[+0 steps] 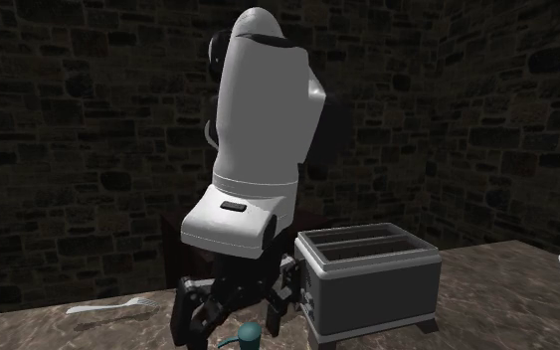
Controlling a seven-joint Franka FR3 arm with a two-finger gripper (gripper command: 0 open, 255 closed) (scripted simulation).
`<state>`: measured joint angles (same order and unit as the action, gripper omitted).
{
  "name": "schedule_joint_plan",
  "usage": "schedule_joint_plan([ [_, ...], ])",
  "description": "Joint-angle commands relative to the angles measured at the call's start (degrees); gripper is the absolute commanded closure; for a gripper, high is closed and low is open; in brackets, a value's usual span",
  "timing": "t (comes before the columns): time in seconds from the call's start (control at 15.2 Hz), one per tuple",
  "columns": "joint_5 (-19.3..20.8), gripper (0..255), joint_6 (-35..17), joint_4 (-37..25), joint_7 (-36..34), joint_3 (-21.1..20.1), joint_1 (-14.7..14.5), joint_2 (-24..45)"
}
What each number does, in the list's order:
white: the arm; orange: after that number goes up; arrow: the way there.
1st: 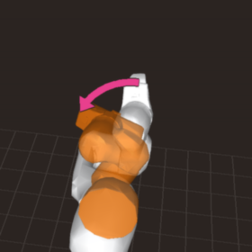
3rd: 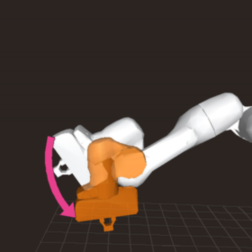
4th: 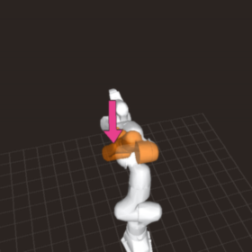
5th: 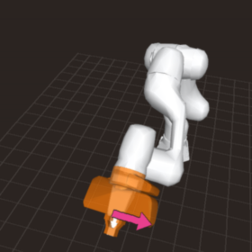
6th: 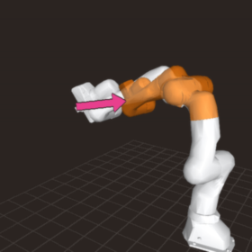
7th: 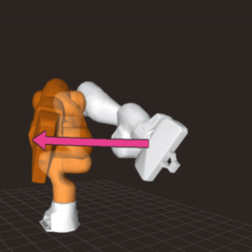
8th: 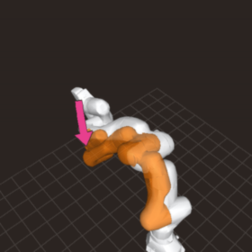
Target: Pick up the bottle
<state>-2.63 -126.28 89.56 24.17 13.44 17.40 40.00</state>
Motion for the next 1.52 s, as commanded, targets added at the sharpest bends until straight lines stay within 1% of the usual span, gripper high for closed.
schedule_joint_plan([
  [0.0,-0.1,0,-0.9,0.1,0.0,-0.1,0.1,0.8],
  [0.07,-0.1,0,-0.9,0.1,0.0,-0.1,0.1,0.8],
  [0.13,-0.1,255,-0.9,0.3,-0.1,-0.1,0.0,0.6],
  [0.73,-0.1,255,-0.9,0.1,0.0,-0.1,0.1,0.8],
  [1.45,0.7,255,4.9,-1.0,0.1,0.6,-0.4,-4.0],
])
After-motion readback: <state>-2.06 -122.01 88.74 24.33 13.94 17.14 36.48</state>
